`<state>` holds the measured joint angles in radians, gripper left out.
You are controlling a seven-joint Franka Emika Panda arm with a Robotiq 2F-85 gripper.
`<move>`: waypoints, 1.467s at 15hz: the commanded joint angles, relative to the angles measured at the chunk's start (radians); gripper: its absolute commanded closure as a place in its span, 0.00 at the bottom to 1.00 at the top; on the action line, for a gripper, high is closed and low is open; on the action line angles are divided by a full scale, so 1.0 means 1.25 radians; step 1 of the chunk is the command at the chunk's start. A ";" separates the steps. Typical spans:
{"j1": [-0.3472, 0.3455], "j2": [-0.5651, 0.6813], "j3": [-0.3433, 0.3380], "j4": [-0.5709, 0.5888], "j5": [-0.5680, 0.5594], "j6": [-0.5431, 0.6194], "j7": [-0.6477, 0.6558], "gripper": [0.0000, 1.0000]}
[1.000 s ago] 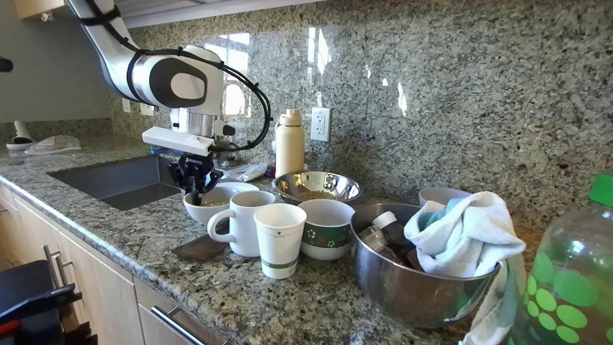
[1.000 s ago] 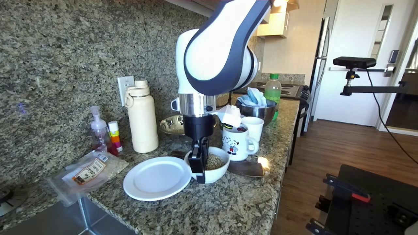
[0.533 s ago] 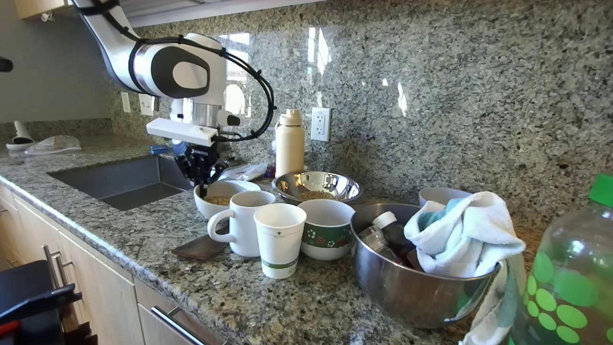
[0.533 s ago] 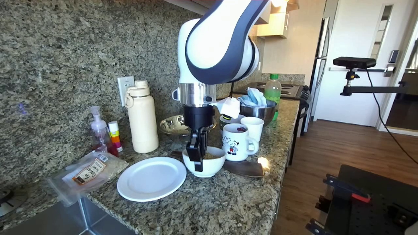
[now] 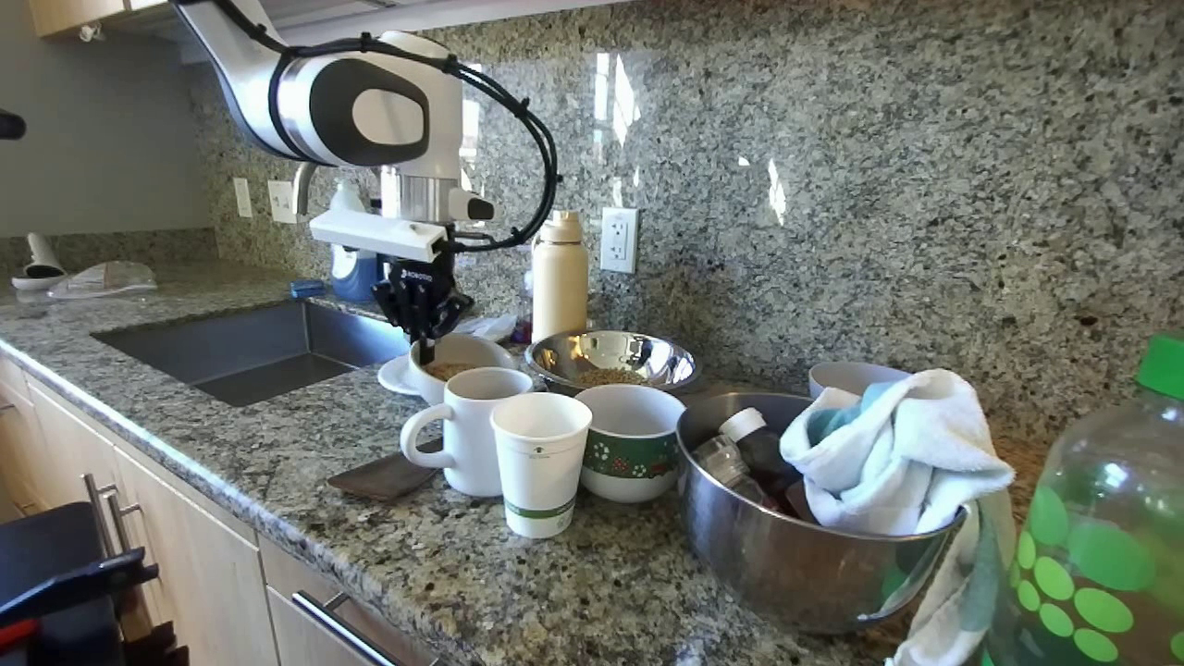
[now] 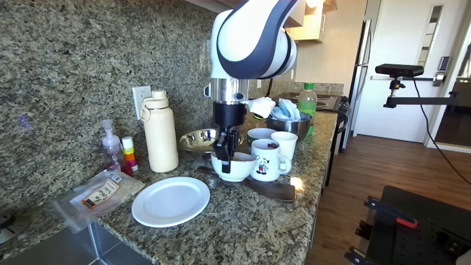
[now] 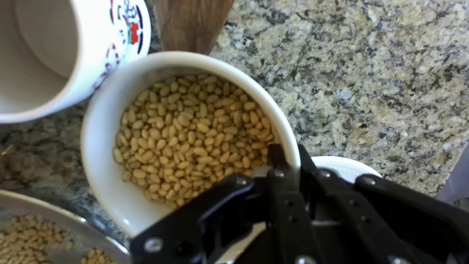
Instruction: Pour some contents from the white bowl into the silver dish then put the bowl on the white plate
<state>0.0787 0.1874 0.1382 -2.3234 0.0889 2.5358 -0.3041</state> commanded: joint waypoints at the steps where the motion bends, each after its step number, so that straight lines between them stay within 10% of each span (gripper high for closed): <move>1: -0.003 -0.041 -0.003 0.000 -0.008 0.016 0.020 0.98; 22: -0.033 -0.041 -0.055 0.214 -0.004 0.004 0.018 0.90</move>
<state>0.0430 0.1365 0.0631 -2.0566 0.0878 2.5434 -0.2868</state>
